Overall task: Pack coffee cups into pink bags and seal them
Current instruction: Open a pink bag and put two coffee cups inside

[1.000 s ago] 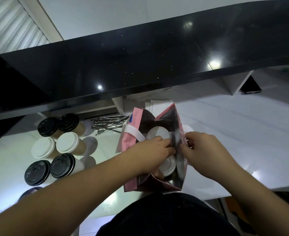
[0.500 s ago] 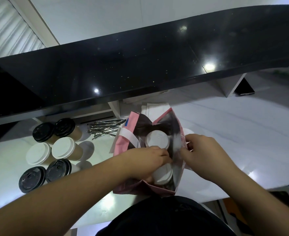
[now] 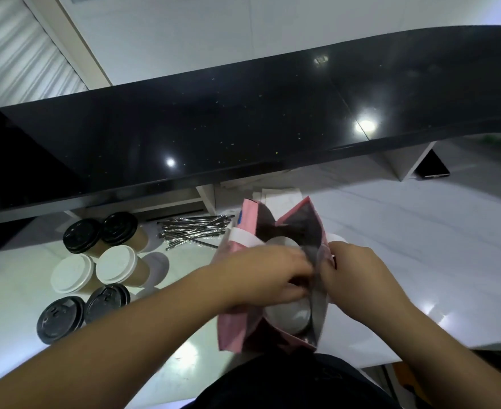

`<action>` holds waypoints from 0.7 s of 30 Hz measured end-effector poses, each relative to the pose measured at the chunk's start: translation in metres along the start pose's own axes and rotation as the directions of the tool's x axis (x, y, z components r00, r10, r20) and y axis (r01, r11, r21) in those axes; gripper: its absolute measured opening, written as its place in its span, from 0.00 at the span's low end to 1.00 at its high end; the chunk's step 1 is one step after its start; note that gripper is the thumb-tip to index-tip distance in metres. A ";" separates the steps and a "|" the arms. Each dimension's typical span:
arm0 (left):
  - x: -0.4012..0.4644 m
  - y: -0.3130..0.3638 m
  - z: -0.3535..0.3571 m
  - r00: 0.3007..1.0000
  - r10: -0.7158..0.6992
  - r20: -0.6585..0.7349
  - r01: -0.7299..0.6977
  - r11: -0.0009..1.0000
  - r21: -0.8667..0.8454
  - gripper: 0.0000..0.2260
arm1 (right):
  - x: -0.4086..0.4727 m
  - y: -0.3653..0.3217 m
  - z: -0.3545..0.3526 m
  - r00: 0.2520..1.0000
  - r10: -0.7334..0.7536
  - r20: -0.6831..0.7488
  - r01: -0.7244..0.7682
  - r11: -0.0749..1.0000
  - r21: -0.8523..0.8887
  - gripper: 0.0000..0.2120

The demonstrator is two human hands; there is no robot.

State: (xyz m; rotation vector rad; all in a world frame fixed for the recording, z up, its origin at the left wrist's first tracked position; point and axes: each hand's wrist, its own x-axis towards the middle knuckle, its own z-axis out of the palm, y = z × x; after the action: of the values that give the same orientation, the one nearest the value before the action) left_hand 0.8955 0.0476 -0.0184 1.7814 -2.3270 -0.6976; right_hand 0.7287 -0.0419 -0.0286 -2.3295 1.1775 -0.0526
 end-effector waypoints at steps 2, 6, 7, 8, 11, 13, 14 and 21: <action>-0.015 0.002 -0.031 0.938 -0.033 -0.345 -0.032 0.983 -0.182 0.04 | 0.000 0.003 -0.001 1.000 0.012 0.001 -0.012 1.000 0.005 0.14; -0.051 -0.058 -0.053 0.673 -0.419 -0.610 0.239 0.903 -0.356 0.03 | 0.002 0.005 -0.001 0.999 0.032 -0.004 -0.032 0.999 0.021 0.17; -0.060 -0.083 -0.047 0.631 -0.521 -0.575 0.366 0.853 -0.372 0.04 | 0.002 0.005 -0.001 0.999 0.034 0.001 -0.034 0.999 0.028 0.18; -0.069 -0.107 -0.037 0.603 -0.610 -0.514 0.500 0.791 -0.353 0.05 | 0.003 0.004 -0.001 0.999 0.038 0.011 -0.039 0.999 0.030 0.20; -0.089 -0.169 0.008 0.578 -0.759 -0.301 0.763 0.633 -0.132 0.07 | 0.004 0.002 0.000 0.997 0.053 0.046 -0.054 0.999 0.009 0.23; -0.096 -0.195 0.035 0.588 -0.785 -0.193 0.798 0.603 -0.022 0.10 | 0.005 0.001 0.000 0.996 0.066 0.064 -0.066 0.998 -0.003 0.24; -0.096 -0.203 0.046 0.596 -0.789 -0.149 0.800 0.600 0.023 0.10 | 0.006 0.000 -0.001 0.996 0.062 0.058 -0.061 0.998 -0.009 0.25; -0.076 -0.242 0.084 0.580 -0.810 -0.092 0.813 0.568 0.123 0.20 | 0.004 -0.010 -0.003 0.999 0.037 0.015 -0.036 0.997 -0.062 0.22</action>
State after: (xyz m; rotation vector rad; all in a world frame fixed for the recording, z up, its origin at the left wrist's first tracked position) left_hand 1.0994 0.0950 -0.1845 2.9346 -1.4245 -0.5580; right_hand 0.7379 -0.0412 -0.0220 -2.3565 1.2293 0.0157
